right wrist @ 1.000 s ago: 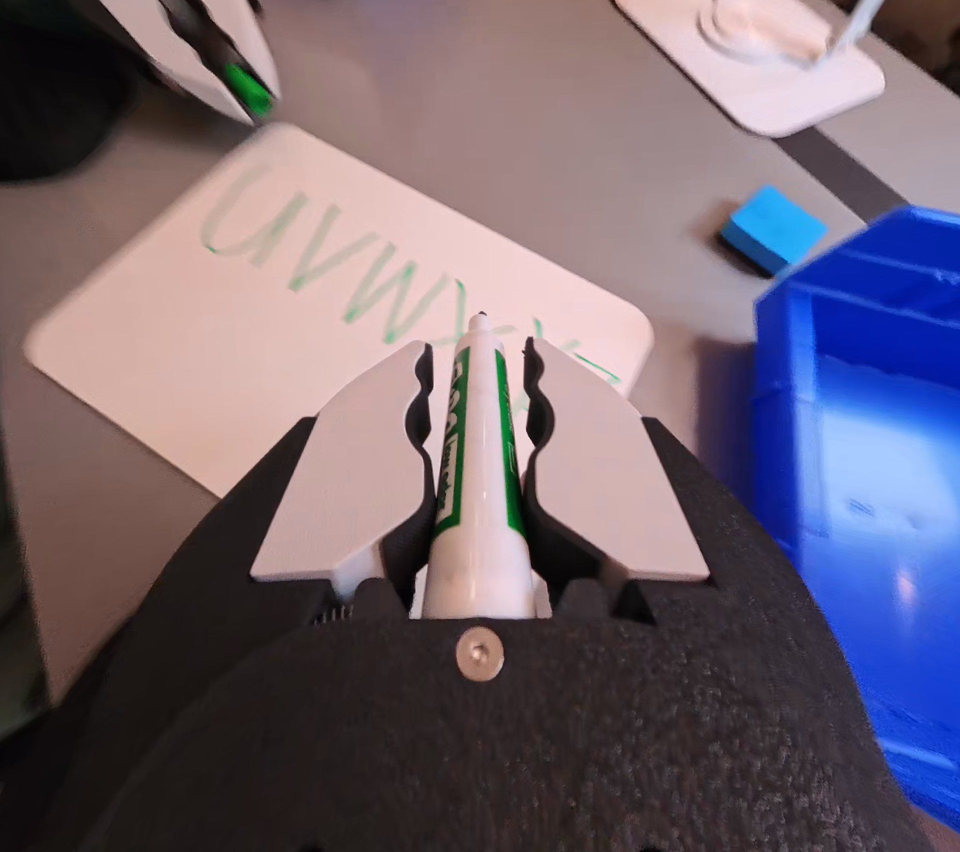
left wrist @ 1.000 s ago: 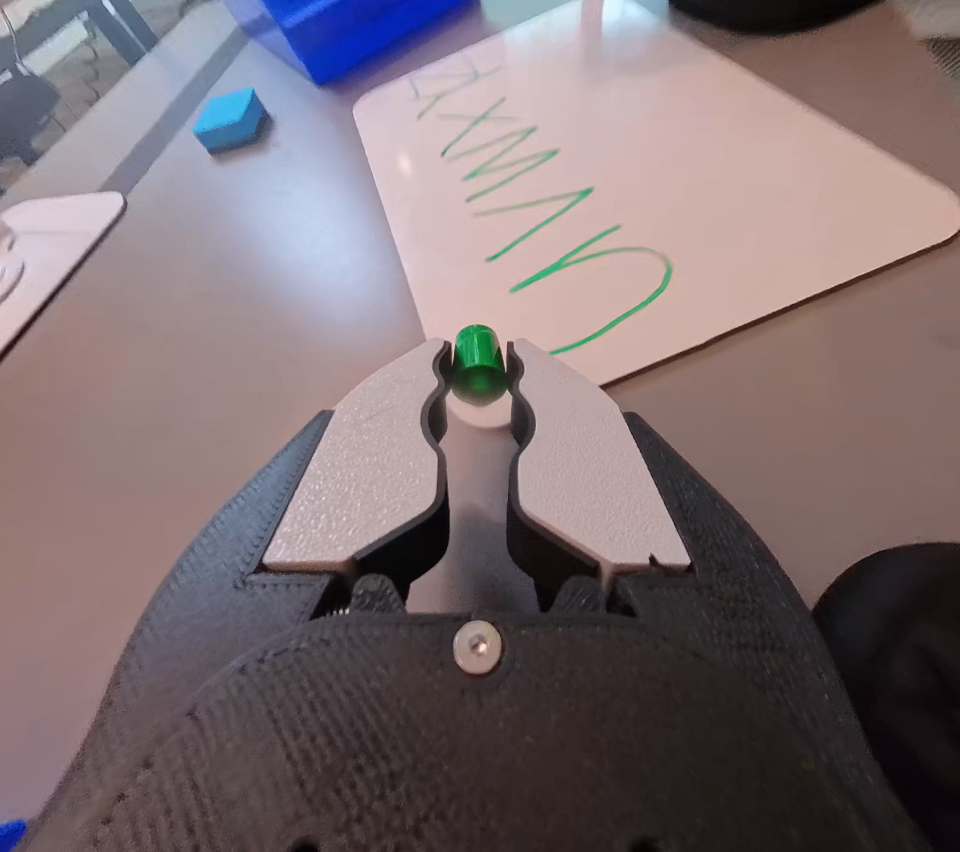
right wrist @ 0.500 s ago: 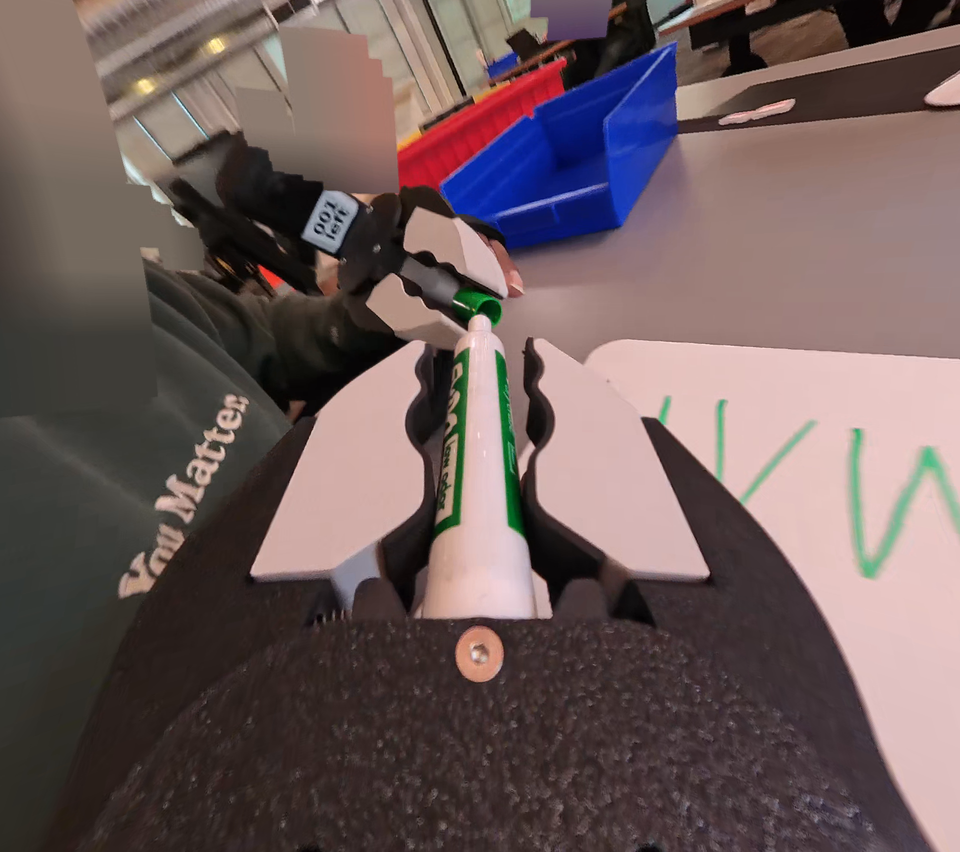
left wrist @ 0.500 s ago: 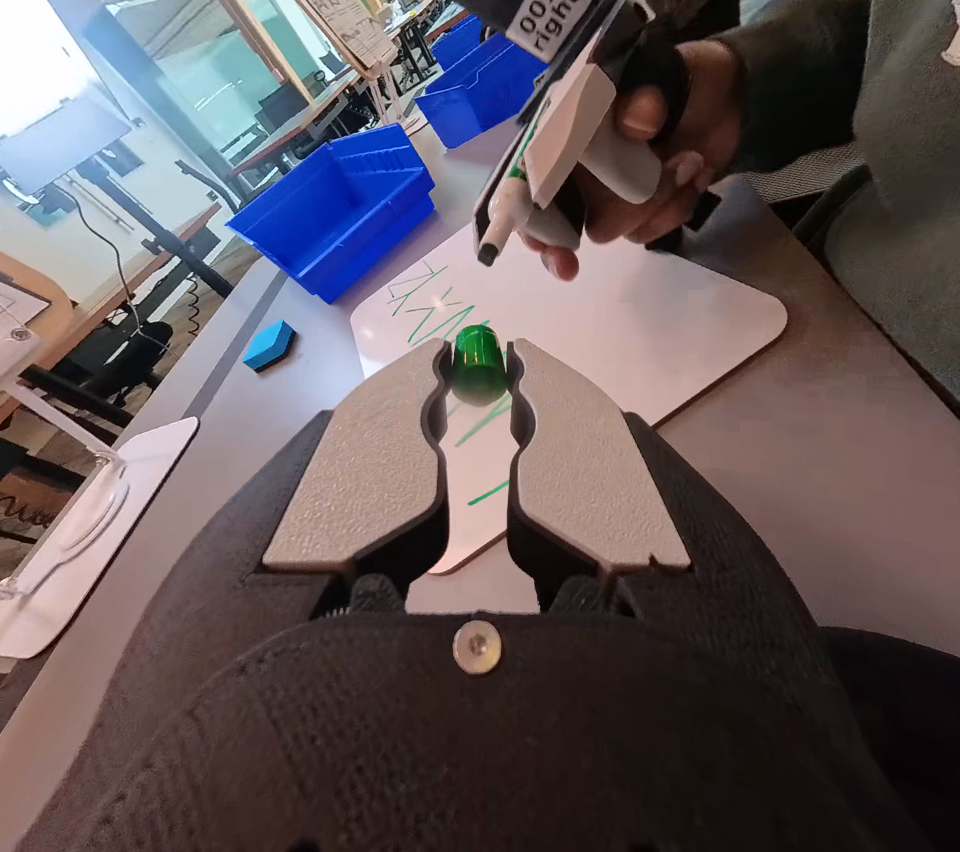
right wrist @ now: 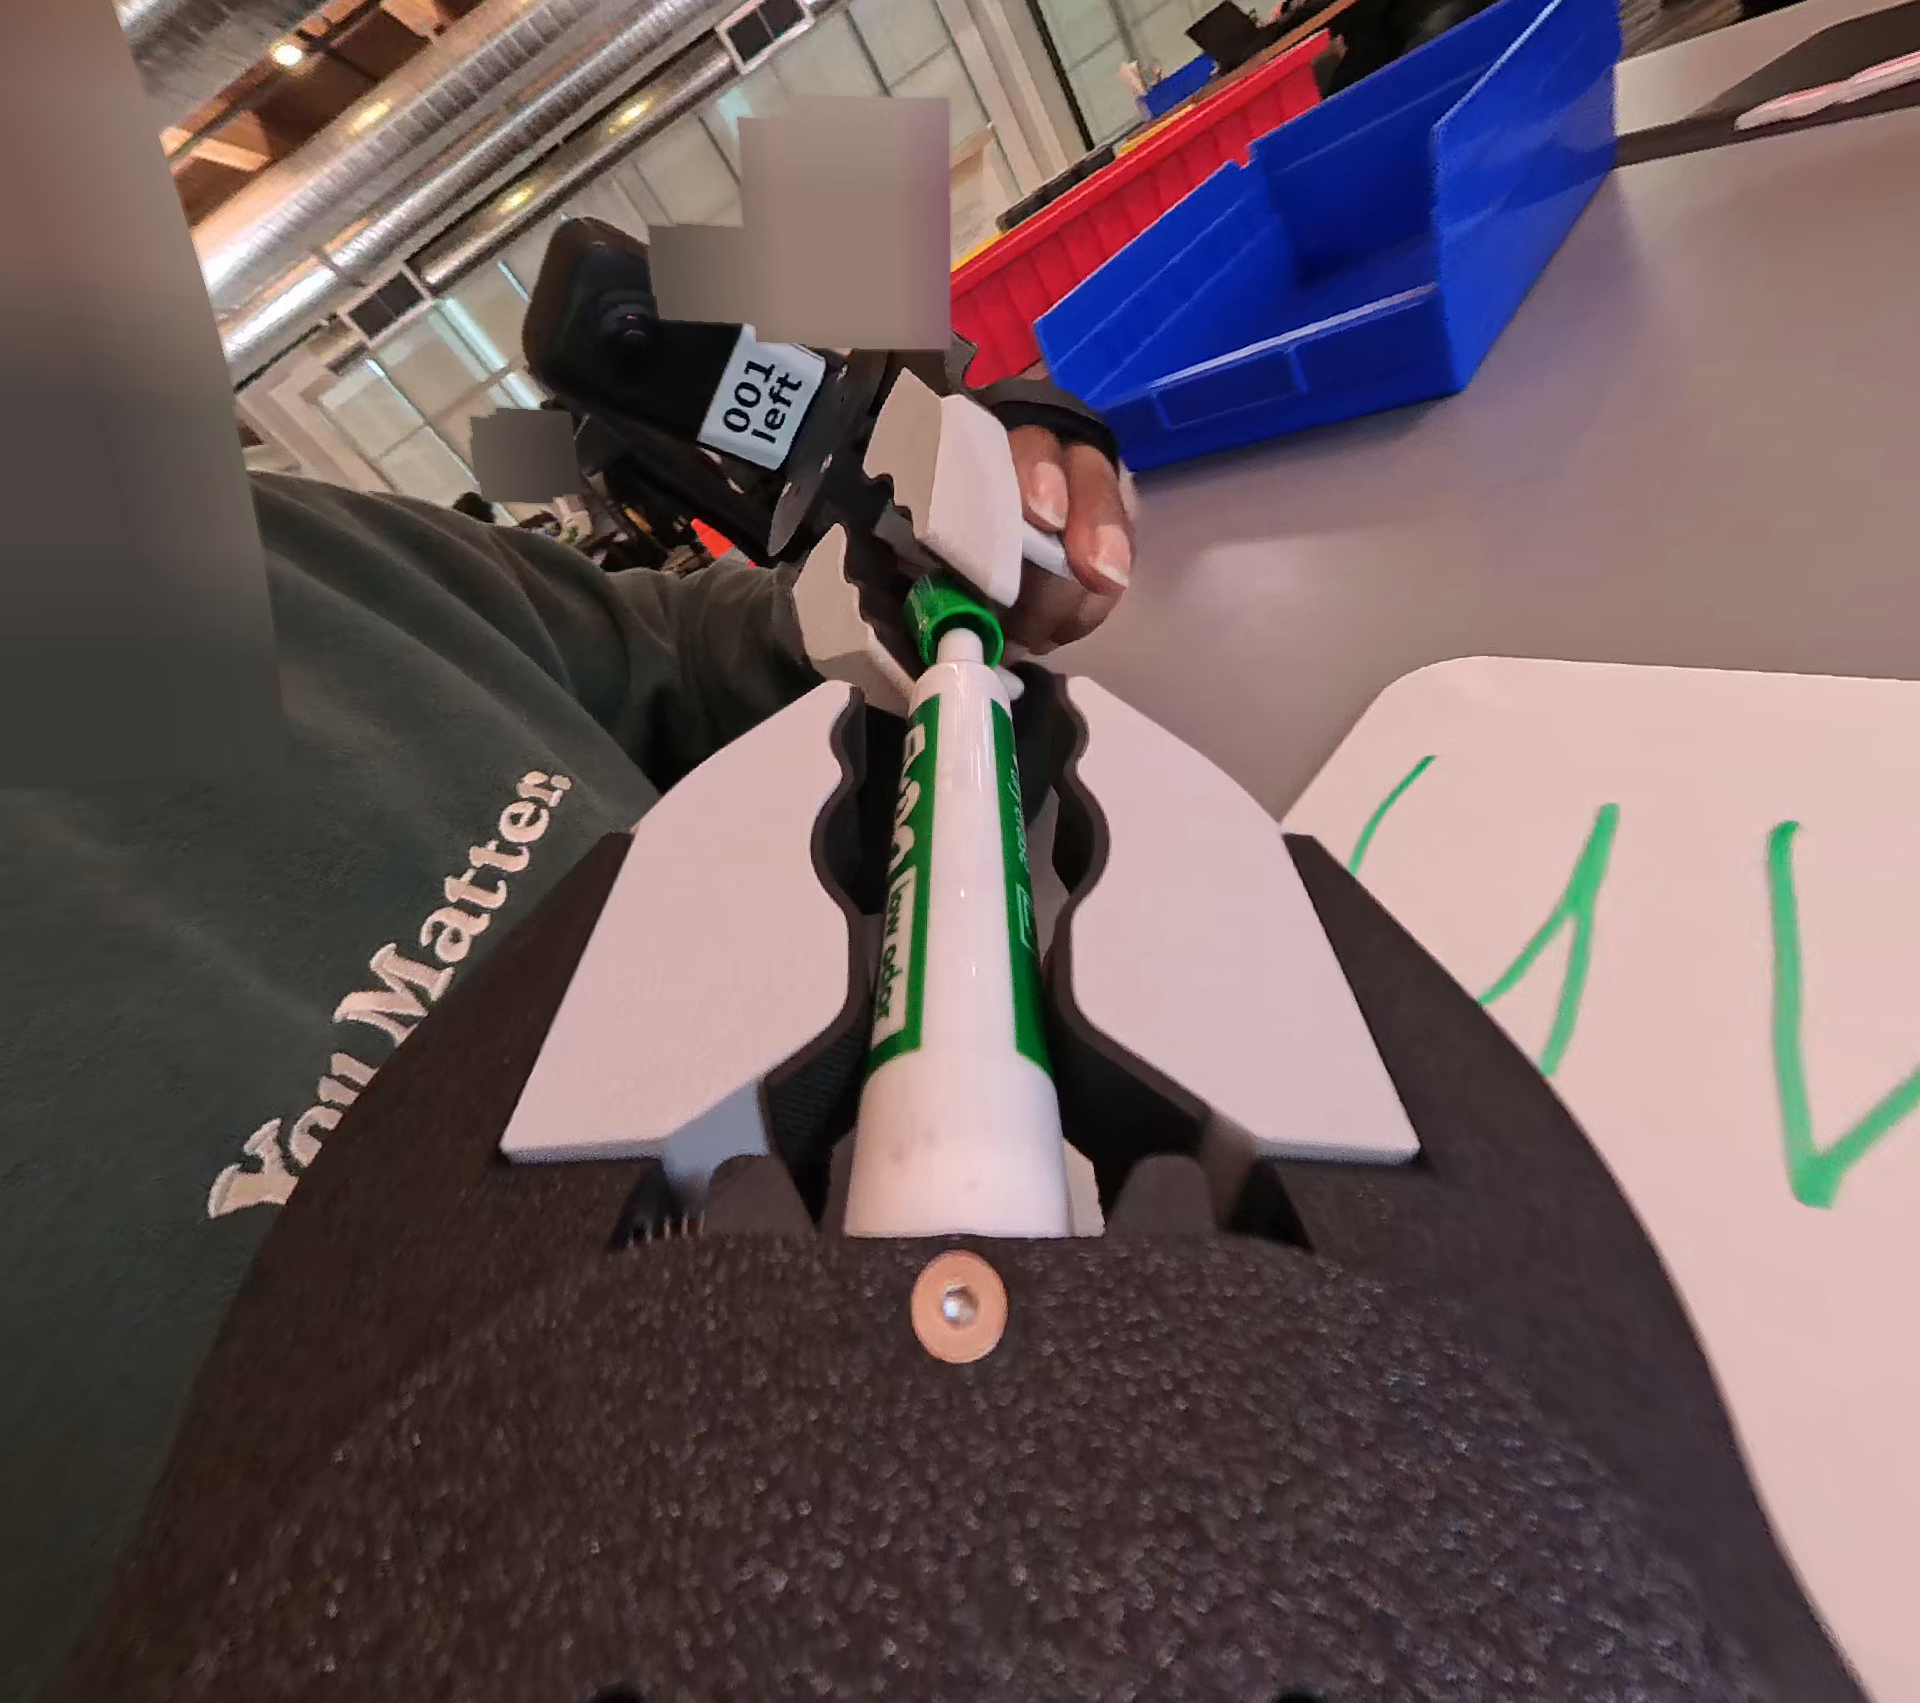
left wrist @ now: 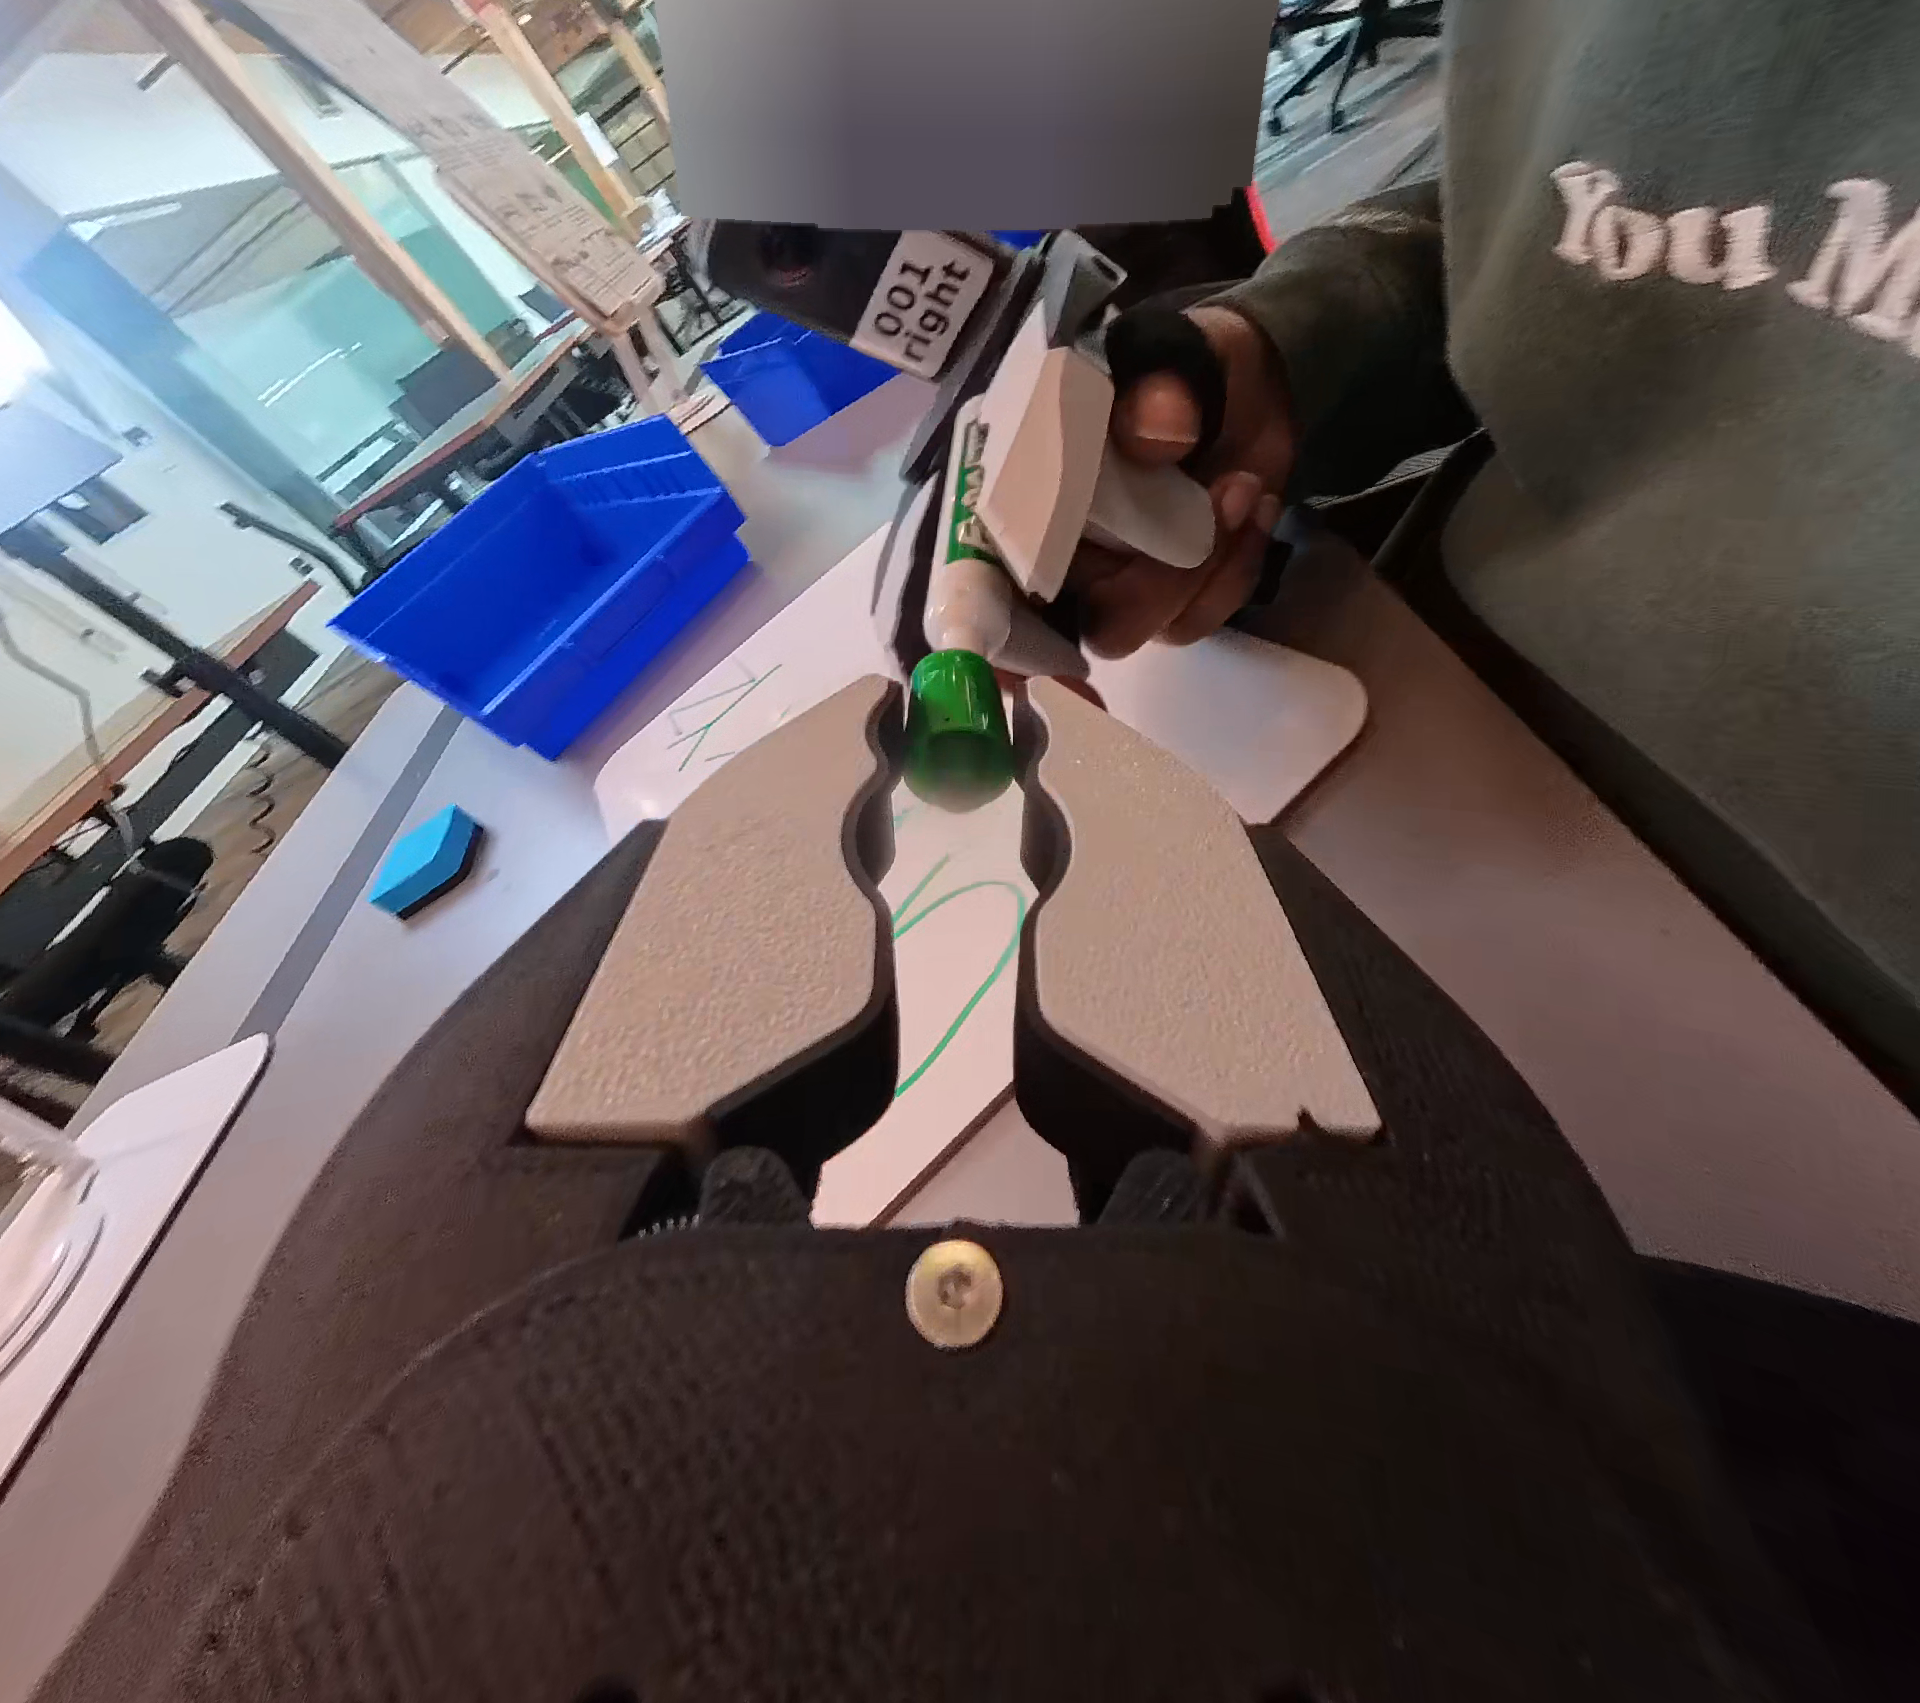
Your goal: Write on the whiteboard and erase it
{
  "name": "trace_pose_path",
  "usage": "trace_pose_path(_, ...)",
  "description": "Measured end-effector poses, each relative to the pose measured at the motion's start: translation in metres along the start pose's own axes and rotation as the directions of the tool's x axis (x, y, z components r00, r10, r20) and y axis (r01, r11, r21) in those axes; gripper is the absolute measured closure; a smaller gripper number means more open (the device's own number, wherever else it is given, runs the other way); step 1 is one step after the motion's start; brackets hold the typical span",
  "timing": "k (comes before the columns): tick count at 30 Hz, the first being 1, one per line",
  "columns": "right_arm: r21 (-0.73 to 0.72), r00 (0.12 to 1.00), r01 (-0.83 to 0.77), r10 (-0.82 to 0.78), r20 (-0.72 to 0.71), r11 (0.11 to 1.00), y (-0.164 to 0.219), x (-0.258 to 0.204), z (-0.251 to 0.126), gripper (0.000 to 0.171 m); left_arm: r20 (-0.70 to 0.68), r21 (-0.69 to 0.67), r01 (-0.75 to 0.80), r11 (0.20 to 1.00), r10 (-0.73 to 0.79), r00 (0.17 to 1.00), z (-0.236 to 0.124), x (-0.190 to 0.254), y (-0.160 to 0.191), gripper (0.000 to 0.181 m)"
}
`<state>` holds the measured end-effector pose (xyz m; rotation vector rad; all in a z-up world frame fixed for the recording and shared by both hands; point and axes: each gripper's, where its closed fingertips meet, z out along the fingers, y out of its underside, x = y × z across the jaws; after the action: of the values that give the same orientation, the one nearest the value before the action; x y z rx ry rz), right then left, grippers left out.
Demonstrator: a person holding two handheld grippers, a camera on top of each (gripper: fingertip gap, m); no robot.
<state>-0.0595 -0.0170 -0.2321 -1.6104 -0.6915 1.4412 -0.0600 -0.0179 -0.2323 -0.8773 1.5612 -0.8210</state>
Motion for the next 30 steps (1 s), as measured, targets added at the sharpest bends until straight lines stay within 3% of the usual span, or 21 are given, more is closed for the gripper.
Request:
trace_pose_path(9, -0.023, 0.990, -0.101, 0.103, 0.095, 0.995, 0.011, -0.019, 0.010, 0.138, -0.133, 0.076, 0.076, 0.994, -0.065, 0.989, -0.006, 0.020, -0.012, 0.162)
trace_pose_path(20, -0.067, 0.998, -0.027, 0.024, -0.052, 0.997, 0.029, -0.021, 0.013, 0.139, -0.135, 0.003, 0.076, 0.997, -0.075, 0.988, -0.002, 0.032, -0.003, 0.163)
trace_pose_path(30, -0.039, 0.999, -0.040, 0.040, -0.003, 0.998, 0.022, -0.022, 0.012, 0.137, -0.130, 0.026, 0.100, 0.995, -0.096, 0.987, -0.002, 0.028, -0.009, 0.162)
